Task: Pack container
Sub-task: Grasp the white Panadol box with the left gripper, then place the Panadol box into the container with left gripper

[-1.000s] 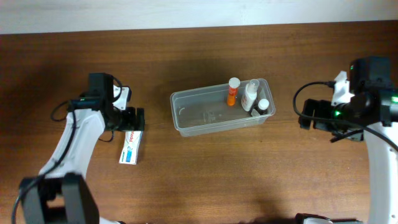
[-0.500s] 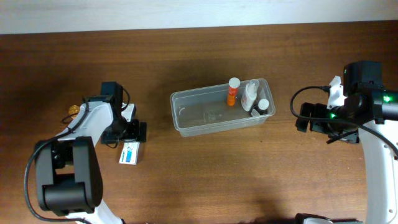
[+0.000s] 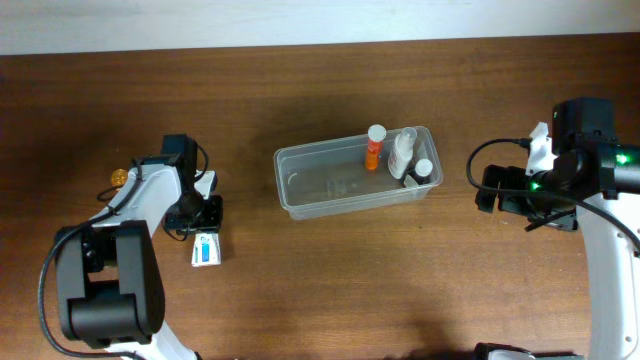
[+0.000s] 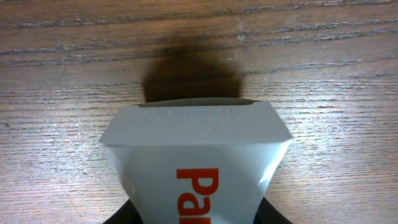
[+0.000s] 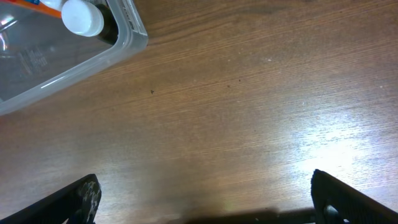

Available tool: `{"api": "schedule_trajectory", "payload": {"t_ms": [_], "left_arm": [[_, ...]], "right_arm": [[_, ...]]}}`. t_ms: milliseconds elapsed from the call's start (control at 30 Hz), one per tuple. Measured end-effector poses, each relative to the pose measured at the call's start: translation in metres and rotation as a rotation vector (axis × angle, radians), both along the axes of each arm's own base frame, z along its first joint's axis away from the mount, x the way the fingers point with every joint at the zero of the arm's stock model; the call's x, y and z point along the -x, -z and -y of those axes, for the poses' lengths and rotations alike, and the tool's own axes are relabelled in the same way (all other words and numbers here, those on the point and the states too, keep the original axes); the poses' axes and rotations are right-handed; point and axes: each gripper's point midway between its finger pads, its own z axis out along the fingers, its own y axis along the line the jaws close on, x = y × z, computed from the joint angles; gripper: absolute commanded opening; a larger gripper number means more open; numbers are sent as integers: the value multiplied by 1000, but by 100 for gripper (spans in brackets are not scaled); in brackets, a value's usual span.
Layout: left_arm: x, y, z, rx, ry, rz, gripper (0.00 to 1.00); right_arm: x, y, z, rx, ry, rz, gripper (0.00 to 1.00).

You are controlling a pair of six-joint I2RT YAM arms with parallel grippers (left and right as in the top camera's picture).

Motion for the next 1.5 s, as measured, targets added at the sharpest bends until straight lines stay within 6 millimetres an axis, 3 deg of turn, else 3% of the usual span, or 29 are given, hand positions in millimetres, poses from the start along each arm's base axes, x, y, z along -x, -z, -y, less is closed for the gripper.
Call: {"api": "schedule_trajectory", "payload": {"t_ms": [233, 333, 433, 533, 633, 700, 767, 933, 1067, 1267, 1300, 1367, 1500], "left_arm": [[3, -12, 1, 1, 1, -40, 25], [-23, -37, 4, 5, 10, 35, 25], [-53, -75, 15, 12, 38, 163, 23], [-84, -132, 43, 27, 126, 354, 13], [-104, -196, 94, 56, 307, 581, 9], [-103, -220, 128, 74, 433, 674, 6], [-98, -231, 161, 88, 566, 729, 6], [-76, -217, 233, 112, 869, 732, 10], [-67, -183, 264, 115, 1001, 669, 10], [-72, -129, 274, 103, 1050, 559, 10], [-73, -123, 274, 101, 1050, 549, 14], [-73, -115, 274, 100, 1052, 531, 40], [-74, -110, 274, 97, 1060, 522, 50]], "right_arm": [[0, 0, 0, 0, 1, 0, 100], [0, 1, 0, -1, 0, -2, 100], [0, 1, 0, -1, 0, -2, 100], [0, 1, 0, -1, 1, -2, 100], [0, 1, 0, 0, 0, -2, 100], [0, 1, 0, -1, 0, -2, 100], [0, 1, 0, -1, 0, -2, 100], [0, 1, 0, -1, 0, -2, 100], [0, 1, 0, -1, 0, -3, 100], [0, 1, 0, -1, 0, -2, 100], [0, 1, 0, -1, 0, -3, 100], [0, 1, 0, 0, 0, -2, 100], [1, 1, 0, -1, 0, -4, 100]]}}
